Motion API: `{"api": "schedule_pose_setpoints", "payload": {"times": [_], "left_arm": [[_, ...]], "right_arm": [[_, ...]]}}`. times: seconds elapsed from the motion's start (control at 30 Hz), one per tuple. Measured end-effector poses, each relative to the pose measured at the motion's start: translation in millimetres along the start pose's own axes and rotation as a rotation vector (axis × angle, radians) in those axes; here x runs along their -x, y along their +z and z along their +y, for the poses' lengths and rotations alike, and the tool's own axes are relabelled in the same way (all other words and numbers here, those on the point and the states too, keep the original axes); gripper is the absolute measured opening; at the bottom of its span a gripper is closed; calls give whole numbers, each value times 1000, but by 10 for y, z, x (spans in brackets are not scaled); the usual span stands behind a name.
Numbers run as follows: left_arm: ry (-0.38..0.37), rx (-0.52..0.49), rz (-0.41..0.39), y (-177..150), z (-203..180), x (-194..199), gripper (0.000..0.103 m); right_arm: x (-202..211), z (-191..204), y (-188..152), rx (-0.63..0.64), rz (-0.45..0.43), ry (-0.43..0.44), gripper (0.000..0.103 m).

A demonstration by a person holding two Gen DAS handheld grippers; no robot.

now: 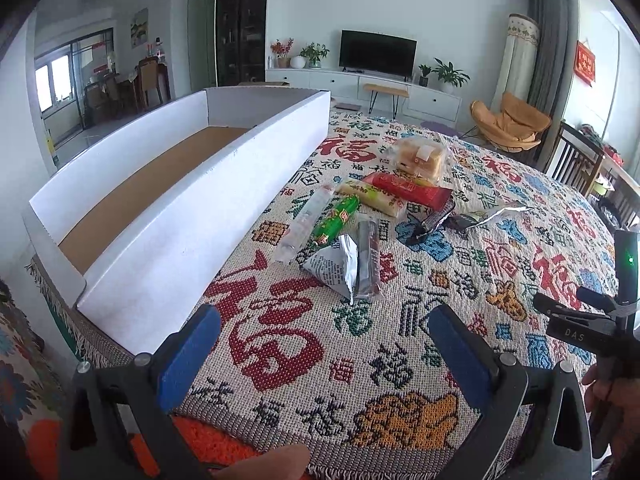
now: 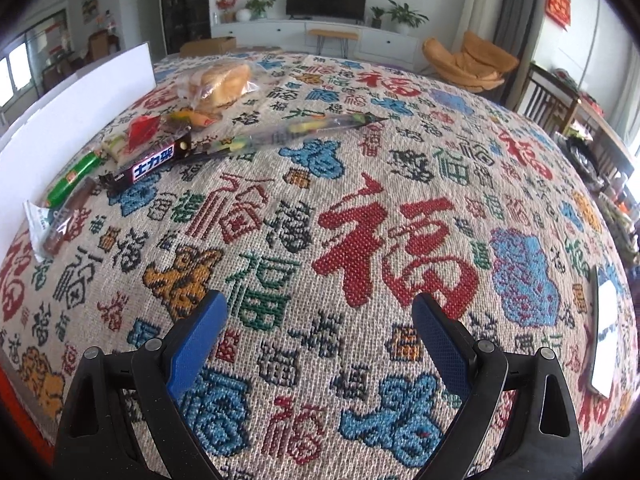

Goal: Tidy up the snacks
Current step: 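Move both tools toward the silver foil packet and clear brown-snack tube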

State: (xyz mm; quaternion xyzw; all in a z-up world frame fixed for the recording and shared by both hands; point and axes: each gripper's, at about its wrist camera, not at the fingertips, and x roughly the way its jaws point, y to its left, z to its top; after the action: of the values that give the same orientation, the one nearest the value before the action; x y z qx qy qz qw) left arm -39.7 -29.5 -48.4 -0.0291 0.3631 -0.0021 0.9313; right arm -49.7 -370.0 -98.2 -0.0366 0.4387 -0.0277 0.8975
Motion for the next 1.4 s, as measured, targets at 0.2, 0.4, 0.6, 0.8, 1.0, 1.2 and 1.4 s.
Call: {"api": "schedule_pose_setpoints", "payload": {"times": [0.2,0.4,0.6,0.8,1.0,1.2,1.4], "left_arm": [[-29,-37,71,-82,-437,-10,103],[-3,-183,152,-200,-1234,-249,103],[6,-191,224,-429,-1520,-392,103],[-12,-115,309,-599,-1536,-403,103],[-21,-98,314,-618,-1546,-346,103],[-21,-97,316,-564,-1430,-389,103],[-22,-95,323,-513,-1389,-406,103]], "right_arm": [[-188,27,8,61,-4,3,96],[-243,-44,62,52,-2,40,96],[-311,-79,134,84,-11,32,96],[-394,-224,137,3,16,125,98],[-392,-200,138,7,16,115,98],[-396,-206,136,7,16,115,98],[-400,-208,137,7,16,115,98]]}}
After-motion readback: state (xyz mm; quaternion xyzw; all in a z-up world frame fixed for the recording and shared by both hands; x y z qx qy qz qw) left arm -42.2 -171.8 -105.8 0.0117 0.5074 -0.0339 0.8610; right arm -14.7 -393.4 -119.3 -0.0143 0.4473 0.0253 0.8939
